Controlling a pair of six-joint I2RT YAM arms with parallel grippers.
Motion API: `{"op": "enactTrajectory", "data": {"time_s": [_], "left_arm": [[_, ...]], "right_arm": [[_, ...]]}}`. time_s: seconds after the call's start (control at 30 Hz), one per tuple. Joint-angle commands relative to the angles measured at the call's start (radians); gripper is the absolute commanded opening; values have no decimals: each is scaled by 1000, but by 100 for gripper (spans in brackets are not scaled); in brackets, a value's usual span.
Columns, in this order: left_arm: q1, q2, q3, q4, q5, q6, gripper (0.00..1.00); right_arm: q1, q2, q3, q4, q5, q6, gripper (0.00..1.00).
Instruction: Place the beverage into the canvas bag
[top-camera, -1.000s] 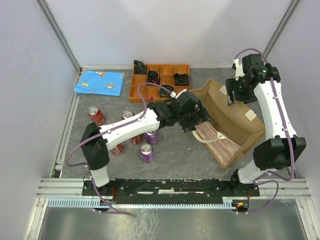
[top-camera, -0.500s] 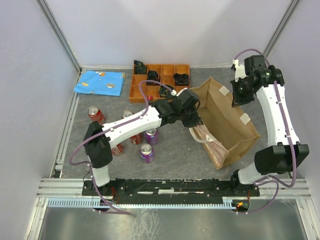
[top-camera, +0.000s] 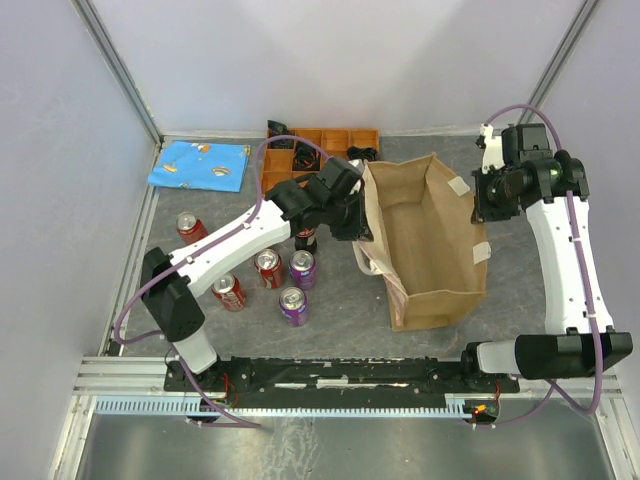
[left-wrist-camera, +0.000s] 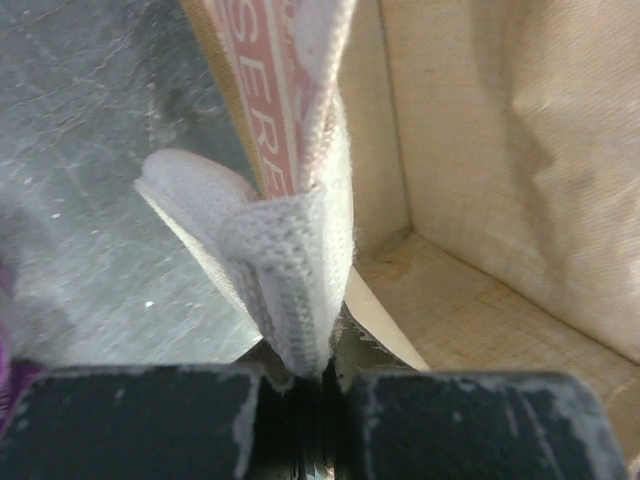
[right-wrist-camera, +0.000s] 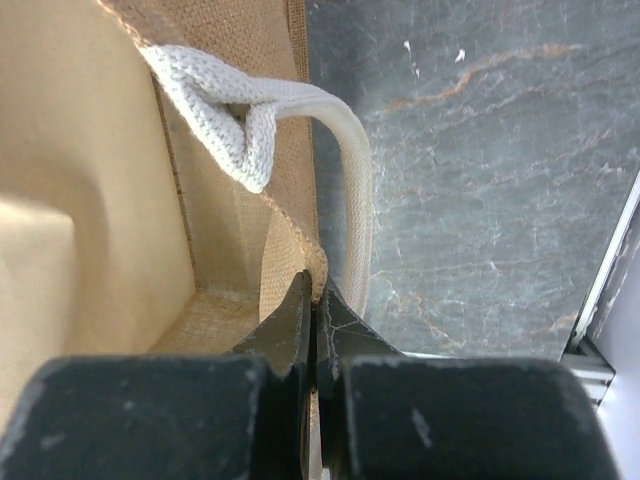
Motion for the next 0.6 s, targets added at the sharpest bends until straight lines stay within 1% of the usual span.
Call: {"op": "enactTrajectory", "data": {"time_s": [0.0,0.1,0.23,0.4,0.57], "left_arm": [[30,-72,-25,-98,34,208,3],[29,-93,-38,-142,28,255,3],[33,-118,-56,-152,19,306,3],[50,-102,-20,-190,7,379,3],[55,-98,-13,-206,8,391,3]], "right_arm": [[-5,-32,-19,-60,86,0,0],[-5,-44,-38,-83,86,2,0],[-5,-87,-97,-88,82,21,0],[-5,-154,-193,-89,66,53,0],[-5,-203,-256,-62,66,75,0]]}}
